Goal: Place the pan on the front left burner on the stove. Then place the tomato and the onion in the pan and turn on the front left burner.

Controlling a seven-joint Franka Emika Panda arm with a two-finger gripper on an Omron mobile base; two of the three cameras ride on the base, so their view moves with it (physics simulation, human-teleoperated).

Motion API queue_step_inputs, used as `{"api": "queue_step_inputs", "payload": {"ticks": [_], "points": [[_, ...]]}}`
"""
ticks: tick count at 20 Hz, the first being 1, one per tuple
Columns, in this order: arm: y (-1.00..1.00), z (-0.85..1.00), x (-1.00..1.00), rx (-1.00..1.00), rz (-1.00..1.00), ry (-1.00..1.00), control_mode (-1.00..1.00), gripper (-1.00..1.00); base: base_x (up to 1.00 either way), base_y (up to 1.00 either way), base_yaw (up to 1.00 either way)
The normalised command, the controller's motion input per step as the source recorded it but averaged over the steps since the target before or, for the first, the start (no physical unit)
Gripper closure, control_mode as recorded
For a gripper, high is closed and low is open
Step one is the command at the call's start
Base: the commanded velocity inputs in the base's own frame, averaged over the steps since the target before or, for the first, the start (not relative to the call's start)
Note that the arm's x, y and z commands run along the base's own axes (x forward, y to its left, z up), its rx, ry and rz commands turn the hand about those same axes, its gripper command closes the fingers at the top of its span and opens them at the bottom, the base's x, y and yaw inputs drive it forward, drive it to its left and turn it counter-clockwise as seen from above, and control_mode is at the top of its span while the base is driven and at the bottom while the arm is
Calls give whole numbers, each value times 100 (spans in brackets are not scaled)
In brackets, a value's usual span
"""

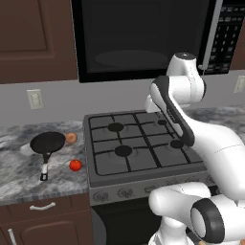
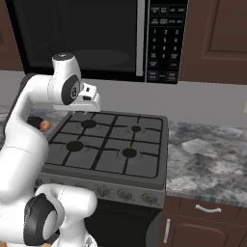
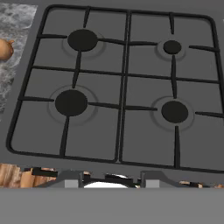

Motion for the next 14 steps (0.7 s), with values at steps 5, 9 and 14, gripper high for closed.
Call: {"api": "queue_step_inputs", "payload": {"ticks": [5,9,14], "points": [[4,0,0,-3,0,-1,-100,-100,0,0,0],[28,0,0,-12,0,0,-100,-100,0,0,0],[31,0,0,-5,0,0,-100,-100,0,0,0]]}}
